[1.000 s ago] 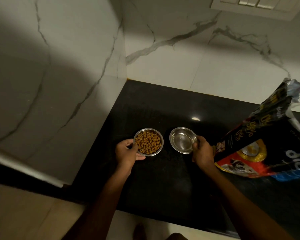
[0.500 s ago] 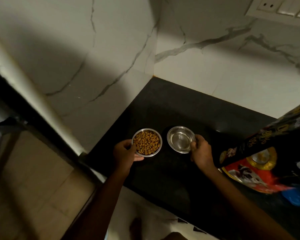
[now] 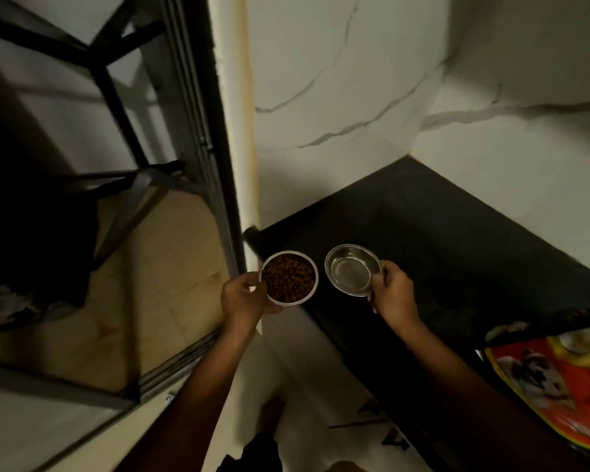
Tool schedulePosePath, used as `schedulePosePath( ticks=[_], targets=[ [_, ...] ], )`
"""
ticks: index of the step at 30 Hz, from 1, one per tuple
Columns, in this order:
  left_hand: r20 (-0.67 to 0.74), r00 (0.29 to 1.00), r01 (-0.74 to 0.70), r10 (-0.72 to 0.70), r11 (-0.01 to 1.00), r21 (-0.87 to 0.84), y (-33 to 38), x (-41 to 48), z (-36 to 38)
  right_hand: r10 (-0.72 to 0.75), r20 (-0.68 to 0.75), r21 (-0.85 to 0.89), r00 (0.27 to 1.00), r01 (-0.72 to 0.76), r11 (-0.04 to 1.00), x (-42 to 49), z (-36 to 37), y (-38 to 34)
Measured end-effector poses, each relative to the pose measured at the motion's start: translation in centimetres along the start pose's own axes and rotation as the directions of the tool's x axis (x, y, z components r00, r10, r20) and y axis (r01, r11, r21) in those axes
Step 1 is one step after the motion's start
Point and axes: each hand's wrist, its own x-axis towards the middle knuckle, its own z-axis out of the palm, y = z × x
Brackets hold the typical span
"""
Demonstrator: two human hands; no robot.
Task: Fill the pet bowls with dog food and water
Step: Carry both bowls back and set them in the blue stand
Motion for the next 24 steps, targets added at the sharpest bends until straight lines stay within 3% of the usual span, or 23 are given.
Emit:
schedulePosePath(
  ticks=[13, 18, 24],
  targets=[
    [-0.381, 0.919, 0.050, -0.099, 0.989, -0.136, -4.8, -6.7, -13.8, -0.202, 0.272, -0.018, 0.941, 0.215, 0.976, -5.3, 11.7, -3.1],
    [-0.461, 0.877, 0.046, -0.137, 0.978, -0.202, -7.0, -7.6, -18.3, -0.290, 0.391, -0.011, 0.874, 0.319, 0.948, -7.6, 15.7, -3.5],
    [-0.503, 0.853, 0.033, -0.135, 0.978, -0.206, -9.4, -7.2, -23.1, -0.320, 0.403, -0.022, 0.857, 0.359, 0.933, -10.1, 20.0, -2.9]
  ],
)
